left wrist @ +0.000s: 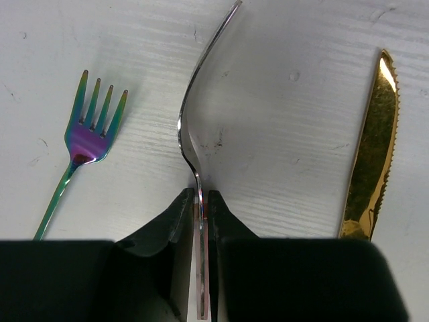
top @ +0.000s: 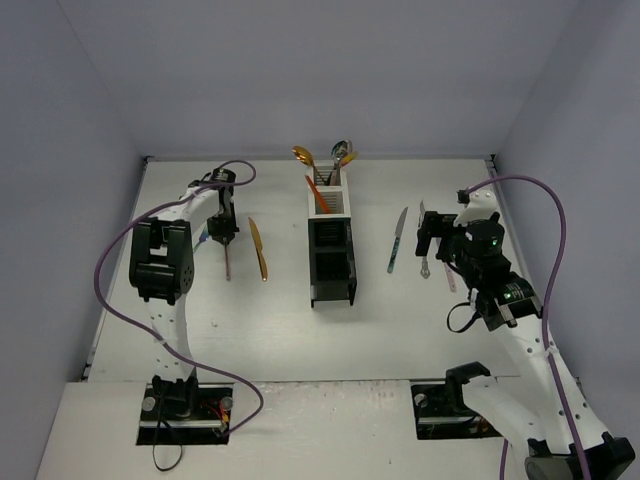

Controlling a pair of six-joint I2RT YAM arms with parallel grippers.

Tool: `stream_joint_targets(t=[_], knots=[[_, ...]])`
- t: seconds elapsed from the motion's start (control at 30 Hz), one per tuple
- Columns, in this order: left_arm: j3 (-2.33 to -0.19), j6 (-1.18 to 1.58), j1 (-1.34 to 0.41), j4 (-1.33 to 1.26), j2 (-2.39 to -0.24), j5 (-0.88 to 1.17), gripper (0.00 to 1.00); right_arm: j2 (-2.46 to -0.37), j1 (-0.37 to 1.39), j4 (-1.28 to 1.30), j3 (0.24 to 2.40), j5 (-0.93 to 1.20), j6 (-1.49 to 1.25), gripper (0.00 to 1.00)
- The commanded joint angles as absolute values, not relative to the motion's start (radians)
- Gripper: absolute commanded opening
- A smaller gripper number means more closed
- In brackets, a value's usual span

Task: Sort the eating utensils into containers

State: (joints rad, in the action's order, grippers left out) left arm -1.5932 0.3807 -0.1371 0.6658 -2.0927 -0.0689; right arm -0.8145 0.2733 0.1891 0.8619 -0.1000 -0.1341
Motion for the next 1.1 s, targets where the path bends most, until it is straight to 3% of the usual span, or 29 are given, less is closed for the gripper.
stream_joint_targets(t=[0.0, 0.2, 0.57, 0.63, 1.07], knots=[[-1.602, 0.396, -0.133, 0.681, -1.97, -0.068, 0.0, -0.798, 0.265, 0.173, 0.913, -0.114, -0.132, 0.95], [-1.561, 0.346, -0.189, 0.55, -1.709, -0.065, 0.0, -0.78, 0.265, 0.194, 0.935, -0.101, -0.116, 0.96], [-1.415, 0.253, -0.395, 0.03, -1.393, -0.044, 0.0, -0.732, 0.273, 0.217, 0.963, -0.066, -0.119, 0.97], [-1.405, 0.211, -0.433, -0.096, -1.379, -0.022, 0.0, -0.725, 0.285, 0.218, 0.965, -0.075, -0.119, 0.98], [-1.516, 0.016, -0.641, -0.329, -1.554, 0.117, 0.0, -0.69, 0.349, 0.247, 0.971, -0.143, -0.091, 1.0]])
